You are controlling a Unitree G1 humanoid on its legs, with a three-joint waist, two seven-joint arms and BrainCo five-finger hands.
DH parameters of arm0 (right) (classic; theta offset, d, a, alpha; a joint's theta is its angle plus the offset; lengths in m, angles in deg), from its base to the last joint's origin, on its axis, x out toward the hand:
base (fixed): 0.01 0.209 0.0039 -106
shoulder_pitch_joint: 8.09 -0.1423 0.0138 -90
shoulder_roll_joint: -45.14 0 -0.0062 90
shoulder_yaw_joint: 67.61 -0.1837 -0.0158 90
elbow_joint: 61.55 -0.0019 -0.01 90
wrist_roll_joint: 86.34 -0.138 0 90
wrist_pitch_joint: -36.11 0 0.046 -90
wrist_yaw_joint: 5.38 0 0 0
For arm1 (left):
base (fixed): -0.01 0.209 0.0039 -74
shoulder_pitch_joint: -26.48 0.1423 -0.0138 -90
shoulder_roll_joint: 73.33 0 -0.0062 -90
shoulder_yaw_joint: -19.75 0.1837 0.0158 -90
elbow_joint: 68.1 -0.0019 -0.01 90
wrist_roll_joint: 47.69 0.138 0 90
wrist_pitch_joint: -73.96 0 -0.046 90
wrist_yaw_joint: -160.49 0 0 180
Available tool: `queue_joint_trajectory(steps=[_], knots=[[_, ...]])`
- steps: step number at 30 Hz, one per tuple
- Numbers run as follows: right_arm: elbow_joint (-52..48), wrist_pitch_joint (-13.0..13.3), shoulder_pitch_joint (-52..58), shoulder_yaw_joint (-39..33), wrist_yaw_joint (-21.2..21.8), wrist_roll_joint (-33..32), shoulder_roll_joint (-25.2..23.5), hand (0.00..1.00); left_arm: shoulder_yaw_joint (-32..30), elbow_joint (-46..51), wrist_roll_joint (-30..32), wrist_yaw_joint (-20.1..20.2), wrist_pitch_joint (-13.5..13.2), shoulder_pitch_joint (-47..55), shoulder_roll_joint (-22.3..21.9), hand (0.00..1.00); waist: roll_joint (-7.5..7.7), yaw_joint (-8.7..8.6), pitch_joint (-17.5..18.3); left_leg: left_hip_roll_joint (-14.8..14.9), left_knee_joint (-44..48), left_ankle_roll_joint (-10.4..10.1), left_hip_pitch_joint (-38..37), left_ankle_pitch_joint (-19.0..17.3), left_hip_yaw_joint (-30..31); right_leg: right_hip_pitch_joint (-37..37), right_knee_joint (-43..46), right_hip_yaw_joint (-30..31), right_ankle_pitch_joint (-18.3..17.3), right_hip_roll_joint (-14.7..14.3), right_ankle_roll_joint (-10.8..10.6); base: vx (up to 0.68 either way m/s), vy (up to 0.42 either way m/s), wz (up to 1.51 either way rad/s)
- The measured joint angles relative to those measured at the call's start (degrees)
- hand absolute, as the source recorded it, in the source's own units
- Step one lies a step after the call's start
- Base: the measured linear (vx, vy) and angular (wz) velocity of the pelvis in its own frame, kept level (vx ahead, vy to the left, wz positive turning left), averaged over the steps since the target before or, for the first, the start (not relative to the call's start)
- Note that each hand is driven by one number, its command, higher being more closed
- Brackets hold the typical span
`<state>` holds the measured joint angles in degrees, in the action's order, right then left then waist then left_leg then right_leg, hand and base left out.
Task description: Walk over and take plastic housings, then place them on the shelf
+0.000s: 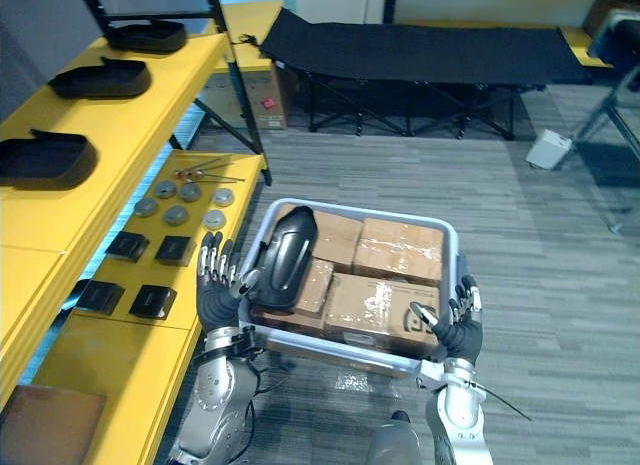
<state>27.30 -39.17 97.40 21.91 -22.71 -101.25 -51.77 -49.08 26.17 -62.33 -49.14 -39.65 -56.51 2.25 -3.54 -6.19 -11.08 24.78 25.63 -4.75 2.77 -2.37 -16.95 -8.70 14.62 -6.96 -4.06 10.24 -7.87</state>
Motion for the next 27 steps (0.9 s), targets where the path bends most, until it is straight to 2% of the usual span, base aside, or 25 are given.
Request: queue_joint_trajectory(steps=[1,2,3,4,5,6,7,8,10,12,14,17,18,20,22,24,27], knots=[[0.2,0.0,-0.1,-0.2,0.1,0.0,0.2,0.0,0.0,-0.2,-0.1,0.0,0.1,0.0,0.0,0.0,-0.19,0.1,-0.1,-0.5,0.3,-0.7,0.3,-1.2,0.7,0.1,-0.5,0.2,0.1,0.2,0.3,-0.08,-0.016,-0.24],[1.6,0.0,-1.0,-0.6,0.5,0.0,1.2,0.0,-0.3,-0.4,-0.3,-0.1,0.2,0.4,0.2,0.0,-0.83,0.88,-0.5,-2.9,0.4,-1.8,0.6,-5.6,2.9,0.7,-2.3,0.7,1.0,-0.2,0.6,-0.07,0.072,-0.32],[3.0,0.0,-1.9,-0.4,1.3,0.0,1.6,0.0,-0.5,-0.4,-0.7,0.2,0.1,0.9,0.3,0.0,-1.01,1.05,-0.5,-5.0,-0.6,-1.6,1.5,-7.7,3.9,0.8,-3.2,0.9,1.7,-0.4,0.7,-0.08,0.13,-0.25],[4.7,-0.1,-2.8,-0.2,1.5,0.0,1.2,0.0,-1.0,-0.4,-0.7,1.2,0.1,1.6,0.4,0.0,-0.95,1.34,-0.6,-6.8,-2.7,-0.4,1.7,-9.6,4.2,0.9,-4.2,0.5,2.6,-0.3,0.1,-0.04,0.102,-0.01],[5.8,-0.1,-3.6,0.1,1.5,0.0,1.0,0.0,-1.2,-0.4,-0.7,2.0,0.2,1.9,0.4,0.0,-0.61,1.59,-0.8,-8.3,-5.9,-1.2,0.8,-10.0,5.7,0.6,-4.9,0.3,3.9,0.2,-1.0,-0.02,0.129,0.21],[8.3,-0.1,-5.6,0.6,1.1,0.0,1.1,0.0,-1.1,-0.3,-0.4,3.7,0.3,1.7,0.3,0.0,-0.35,1.88,-1.2,-10.1,-9.1,-3.6,0.3,-9.4,6.3,0.6,-6.9,-0.3,6.2,1.1,-1.9,-0.01,0.098,0.16],[10.2,-0.2,-6.9,0.8,0.9,0.0,1.0,0.0,-0.8,-0.2,0.0,4.3,0.3,1.4,0.3,0.0,0.35,2.39,-1.7,-11.0,-9.8,-4.3,0.3,-9.0,6.5,0.7,-8.2,-0.5,7.6,1.8,-2.2,-0.05,0.161,0.06],[14.6,-0.6,-10.0,2.3,0.7,0.2,0.8,0.0,-0.5,0.1,0.1,5.7,0.4,1.3,1.0,0.0,1.38,3.77,-2.6,-12.5,-10.1,-4.5,0.4,-8.9,6.5,1.1,-10.2,-0.8,9.4,3.1,-2.4,-0.07,0.155,-0.04],[19.7,-1.5,-13.8,4.7,-0.6,0.6,0.6,0.0,0.7,0.1,0.6,8.0,1.1,1.3,3.0,0.0,1.73,4.9,-3.4,-13.9,-8.5,-4.4,0.9,-8.9,7.1,2.6,-11.5,-2.4,10.9,4.6,-2.7,-0.08,0.174,0.13],[25.2,-2.1,-19.2,6.4,-0.6,0.6,0.8,0.0,2.0,1.5,1.8,10.1,1.2,1.7,4.3,0.0,1.13,6.09,-4.2,-13.8,-4.9,-4.2,2.6,-11.2,7.7,3.0,-11.6,-4.0,11.3,4.7,-2.6,-0.09,0.135,0.14],[31.0,-2.2,-27.1,6.7,-1.6,0.7,1.5,0.0,4.4,2.7,3.1,11.5,1.4,0.4,5.1,0.0,-0.15,7.32,-6.0,-13.5,-0.5,-4.0,5.7,-13.8,8.9,2.8,-12.6,-4.3,12.8,4.6,-2.8,-0.13,0.121,0.04],[34.6,-2.8,-35.6,6.9,-3.1,1.3,2.1,0.0,5.6,2.7,5.0,11.3,2.6,-1.8,5.5,0.0,-0.38,8.54,-9.0,-13.5,4.0,-3.6,9.2,-15.4,10.2,2.8,-14.5,-5.3,14.4,4.6,-2.3,-0.17,0.103,0.05],[35.2,-3.1,-37.2,6.9,-3.7,1.3,2.2,0.0,5.6,2.7,4.9,11.2,2.6,-2.4,5.7,0.0,-0.28,8.72,-9.7,-13.5,4.7,-3.6,10.0,-15.4,10.7,2.7,-14.7,-5.8,14.6,4.6,-2.1,-0.15,0.05,0.26],[38.5,-4.5,-43.0,6.7,-6.8,1.3,2.3,0.0,6.4,2.7,4.9,11.2,3.0,-4.2,7.1,0.0,0.13,10.31,-11.6,-13.8,5.5,-3.6,12.1,-15.1,12.2,2.4,-15.5,-7.2,15.5,4.6,-1.6,-0.11,0.022,0.27],[40.0,-4.6,-45.5,6.6,-9.1,1.4,2.4,0.0,6.5,2.7,4.8,11.0,3.2,-4.2,7.5,0.0,-0.1,11.43,-11.8,-13.9,6.0,-3.6,13.4,-15.0,13.0,2.0,-15.7,-7.5,16.1,4.6,-2.3,-0.04,0.017,0.2],[41.7,-4.6,-50.0,5.9,-13.9,2.3,2.4,0.0,6.7,2.6,4.2,10.6,3.7,-4.1,7.1,0.0,-0.53,12.71,-12.3,-14.2,6.0,-3.5,14.9,-14.4,14.2,1.7,-15.9,-9.0,16.5,4.7,-2.7,0.01,0.021,0.28],[43.5,-4.5,-53.9,4.3,-17.0,2.3,2.6,0.0,7.6,2.4,3.7,10.6,4.5,-3.7,6.8,0.0,-0.8,13.44,-12.5,-14.3,5.9,-3.5,15.3,-14.0,14.8,1.9,-16.2,-10.2,16.5,4.7,-2.8,0.04,0.017,0.14]])
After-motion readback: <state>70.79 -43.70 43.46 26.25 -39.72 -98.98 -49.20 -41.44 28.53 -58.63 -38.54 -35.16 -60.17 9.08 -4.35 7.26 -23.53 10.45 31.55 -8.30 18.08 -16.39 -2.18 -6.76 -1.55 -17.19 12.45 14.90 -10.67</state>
